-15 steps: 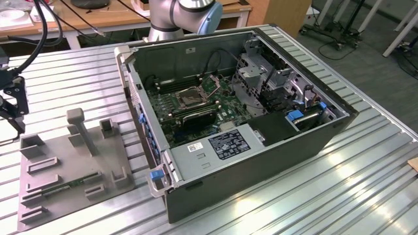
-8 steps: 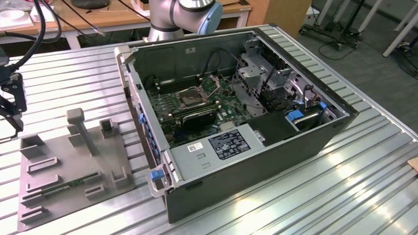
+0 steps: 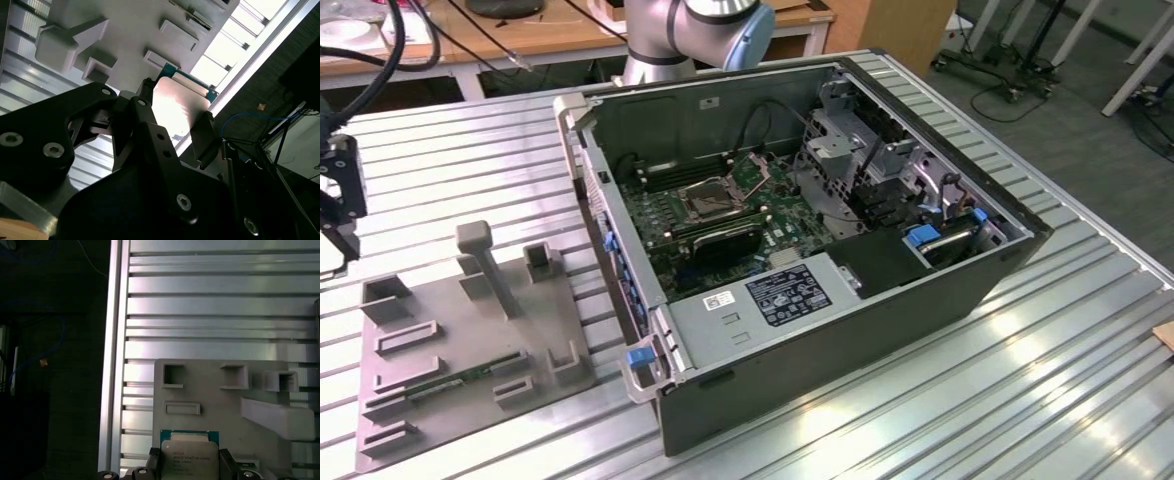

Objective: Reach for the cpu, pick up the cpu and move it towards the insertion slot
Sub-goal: 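Pick up the cpu and move it towards the insertion slot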

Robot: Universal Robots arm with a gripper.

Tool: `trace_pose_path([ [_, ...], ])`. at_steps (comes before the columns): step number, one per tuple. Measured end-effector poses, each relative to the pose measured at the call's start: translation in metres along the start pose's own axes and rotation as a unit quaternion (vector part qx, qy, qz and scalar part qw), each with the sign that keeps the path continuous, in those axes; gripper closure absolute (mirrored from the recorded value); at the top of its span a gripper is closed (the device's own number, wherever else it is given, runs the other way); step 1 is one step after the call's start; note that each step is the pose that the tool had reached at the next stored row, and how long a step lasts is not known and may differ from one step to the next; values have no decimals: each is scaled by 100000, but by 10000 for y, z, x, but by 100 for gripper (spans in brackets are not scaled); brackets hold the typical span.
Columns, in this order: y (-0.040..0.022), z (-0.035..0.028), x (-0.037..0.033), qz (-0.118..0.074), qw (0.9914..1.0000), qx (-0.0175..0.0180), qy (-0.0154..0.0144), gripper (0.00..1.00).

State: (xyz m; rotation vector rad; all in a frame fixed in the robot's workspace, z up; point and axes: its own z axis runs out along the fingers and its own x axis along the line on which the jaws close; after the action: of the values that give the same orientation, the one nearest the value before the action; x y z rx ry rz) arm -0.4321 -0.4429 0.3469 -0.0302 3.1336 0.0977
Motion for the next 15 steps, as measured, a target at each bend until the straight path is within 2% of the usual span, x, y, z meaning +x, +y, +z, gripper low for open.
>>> trace_pose_path([
  [2,1,-22,0,-3,100000,-2,-2,46],
  [15,3,-37,0,0,100000,-9,1,46],
])
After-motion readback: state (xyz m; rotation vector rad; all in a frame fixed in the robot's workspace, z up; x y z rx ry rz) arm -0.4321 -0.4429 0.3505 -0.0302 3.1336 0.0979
